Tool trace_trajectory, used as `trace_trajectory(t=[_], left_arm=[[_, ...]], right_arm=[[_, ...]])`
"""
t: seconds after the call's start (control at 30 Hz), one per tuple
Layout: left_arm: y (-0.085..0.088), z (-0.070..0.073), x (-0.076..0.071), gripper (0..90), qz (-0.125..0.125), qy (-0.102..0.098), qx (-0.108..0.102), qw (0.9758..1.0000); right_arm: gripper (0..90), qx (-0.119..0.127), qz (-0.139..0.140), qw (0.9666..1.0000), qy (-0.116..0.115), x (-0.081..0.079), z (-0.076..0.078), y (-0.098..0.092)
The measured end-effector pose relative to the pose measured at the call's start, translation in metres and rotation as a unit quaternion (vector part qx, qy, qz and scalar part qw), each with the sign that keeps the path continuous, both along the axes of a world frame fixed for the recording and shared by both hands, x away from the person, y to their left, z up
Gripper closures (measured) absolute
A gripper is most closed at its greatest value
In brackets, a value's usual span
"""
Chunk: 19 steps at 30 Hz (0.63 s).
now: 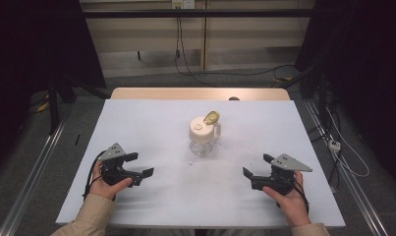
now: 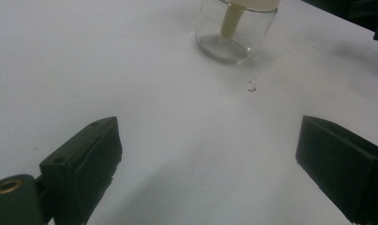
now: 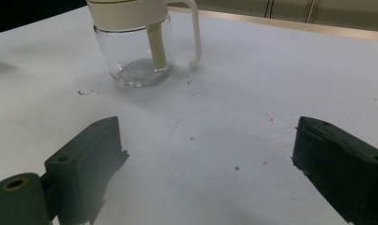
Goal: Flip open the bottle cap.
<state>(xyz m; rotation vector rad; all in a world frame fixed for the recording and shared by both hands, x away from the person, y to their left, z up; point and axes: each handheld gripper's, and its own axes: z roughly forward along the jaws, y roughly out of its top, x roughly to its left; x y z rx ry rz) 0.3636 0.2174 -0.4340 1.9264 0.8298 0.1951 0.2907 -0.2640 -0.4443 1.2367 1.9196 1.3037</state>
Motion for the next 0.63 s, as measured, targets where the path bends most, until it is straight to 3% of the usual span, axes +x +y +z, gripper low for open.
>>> trace_trajectory(t=[0.63], left_arm=[[0.0088, -0.0015, -0.0042, 6.8, 0.012, 0.000, -0.003, 0.9999]], right_arm=[[7.9, -0.007, -0.003, 1.0000, -0.001, -0.0093, -0.0016, -0.0087]])
